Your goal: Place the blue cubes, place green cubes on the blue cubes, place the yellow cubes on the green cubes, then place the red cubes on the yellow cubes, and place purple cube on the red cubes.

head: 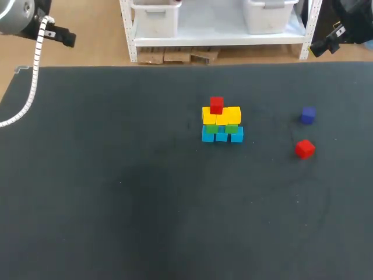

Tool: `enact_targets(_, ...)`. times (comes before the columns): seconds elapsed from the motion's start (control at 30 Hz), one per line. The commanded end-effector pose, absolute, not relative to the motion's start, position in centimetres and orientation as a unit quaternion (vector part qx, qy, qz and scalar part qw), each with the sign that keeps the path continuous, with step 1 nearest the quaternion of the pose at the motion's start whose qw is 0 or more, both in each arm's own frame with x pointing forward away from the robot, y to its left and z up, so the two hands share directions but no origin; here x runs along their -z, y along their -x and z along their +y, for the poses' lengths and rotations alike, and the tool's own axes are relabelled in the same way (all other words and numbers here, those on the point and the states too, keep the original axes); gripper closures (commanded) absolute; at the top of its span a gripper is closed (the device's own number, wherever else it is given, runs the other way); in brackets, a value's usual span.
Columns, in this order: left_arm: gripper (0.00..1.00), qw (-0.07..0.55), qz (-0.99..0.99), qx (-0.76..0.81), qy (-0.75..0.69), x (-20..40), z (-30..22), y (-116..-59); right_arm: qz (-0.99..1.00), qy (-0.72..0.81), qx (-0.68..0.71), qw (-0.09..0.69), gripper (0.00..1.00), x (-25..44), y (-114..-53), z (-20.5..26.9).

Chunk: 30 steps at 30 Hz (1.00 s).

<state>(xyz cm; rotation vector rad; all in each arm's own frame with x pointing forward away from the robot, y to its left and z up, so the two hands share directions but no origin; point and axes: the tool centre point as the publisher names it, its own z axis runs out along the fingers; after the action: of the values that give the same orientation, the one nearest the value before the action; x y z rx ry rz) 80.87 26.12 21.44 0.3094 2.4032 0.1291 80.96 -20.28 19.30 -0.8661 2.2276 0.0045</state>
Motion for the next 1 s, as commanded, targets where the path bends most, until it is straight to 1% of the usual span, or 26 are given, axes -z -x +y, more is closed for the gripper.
enact_targets(0.03, 0.00, 0.350, 0.928, -0.048, -0.120, -21.6, 26.3, -80.8, 0.867, 0.333, 0.006, 0.372, 0.00, -19.2, -80.6, -20.1)
enact_targets(0.57, 0.00, 0.350, 0.928, -0.048, -0.120, -21.6, 26.3, -80.8, 0.867, 0.333, 0.006, 0.372, 0.00, -19.2, -80.6, -20.1)
enact_targets(0.7, 0.00, 0.350, 0.928, -0.048, -0.120, -21.6, 26.3, -80.8, 0.865, 0.370, 0.026, 0.337, 0.00, -18.7, -80.0, -18.9)
enact_targets(1.0, 0.00, 0.350, 0.928, -0.048, -0.120, -21.6, 26.3, -80.8, 0.874, 0.371, 0.031, 0.311, 0.00, -18.0, -77.7, -18.4)
